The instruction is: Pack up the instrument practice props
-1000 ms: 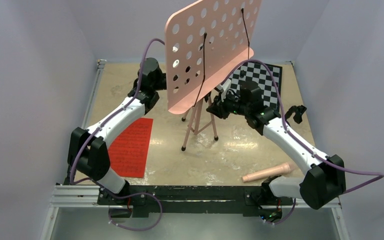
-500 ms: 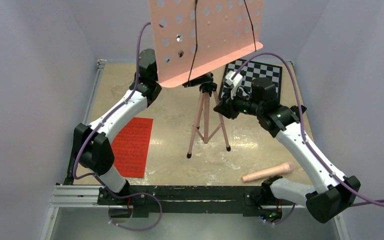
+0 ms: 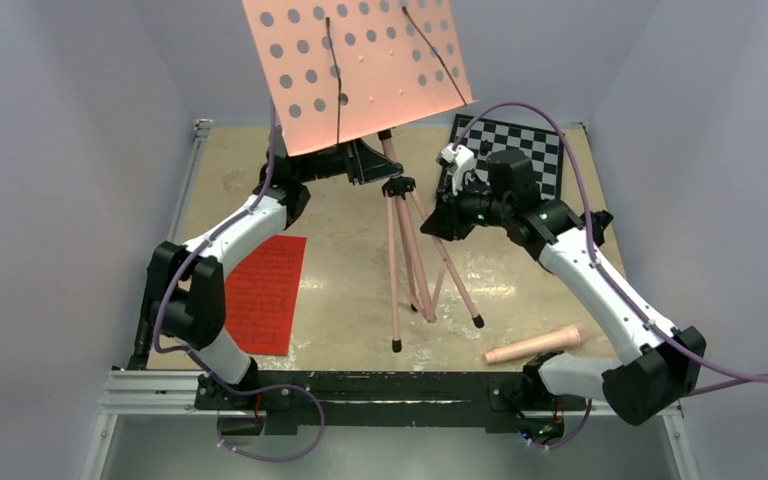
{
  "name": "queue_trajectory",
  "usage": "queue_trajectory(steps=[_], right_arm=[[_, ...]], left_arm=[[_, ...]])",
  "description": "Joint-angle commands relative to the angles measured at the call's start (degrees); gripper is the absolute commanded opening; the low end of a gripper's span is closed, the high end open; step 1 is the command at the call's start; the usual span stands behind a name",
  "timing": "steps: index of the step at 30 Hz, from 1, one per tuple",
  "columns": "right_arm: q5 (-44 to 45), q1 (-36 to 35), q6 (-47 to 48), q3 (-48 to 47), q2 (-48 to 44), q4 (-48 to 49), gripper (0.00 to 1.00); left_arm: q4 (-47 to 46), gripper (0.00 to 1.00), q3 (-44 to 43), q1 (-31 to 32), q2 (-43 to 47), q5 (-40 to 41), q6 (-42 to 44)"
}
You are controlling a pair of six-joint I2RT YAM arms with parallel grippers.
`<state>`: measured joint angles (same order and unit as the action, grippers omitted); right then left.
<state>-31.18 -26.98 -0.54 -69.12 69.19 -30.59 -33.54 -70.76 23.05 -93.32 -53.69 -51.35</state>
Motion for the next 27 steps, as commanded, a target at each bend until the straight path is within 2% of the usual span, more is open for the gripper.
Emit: queue_trajectory(steps=[1, 6, 11, 16, 22, 26, 27], right_arm=[[-4.94, -0.77, -2.48, -5.42, 1.72, 13.32, 0.0], [-3.84, -0.72, -7.68, -7.09, 9.37, 15.77, 0.0], [-2.03, -1.08, -14.0, -9.42, 14.02, 18.81, 0.0], [-0.93, -1.83, -14.51, -12.14, 16.25, 17.57, 0.0], [1.86, -3.69, -15.84, -9.59, 15.08, 17.08, 0.0], [2.66, -3.85, -15.62, -9.99, 17.4, 16.9, 0.0], [3.46, -3.87, -15.6, -10.06, 18.25, 16.69, 0.0]], left_arm=[[-5.33, 0.0, 4.86, -1.72, -2.95, 3.97, -3.29], [-12.6, 0.0, 5.27, -1.95, -11.04, 1.2, -8.85], [-13.87, 0.0, 3.31, -2.58, -16.67, 0.37, -11.4], [-18.95, 0.0, 3.34, -2.93, -21.3, -1.85, -14.42], [-26.78, 0.0, 5.8, -2.85, -25.8, -3.03, -20.73], [-30.77, 0.0, 6.54, -2.88, -29.26, -3.83, -24.25], [-30.82, 0.07, 6.49, -3.03, -29.98, -3.89, -24.7]])
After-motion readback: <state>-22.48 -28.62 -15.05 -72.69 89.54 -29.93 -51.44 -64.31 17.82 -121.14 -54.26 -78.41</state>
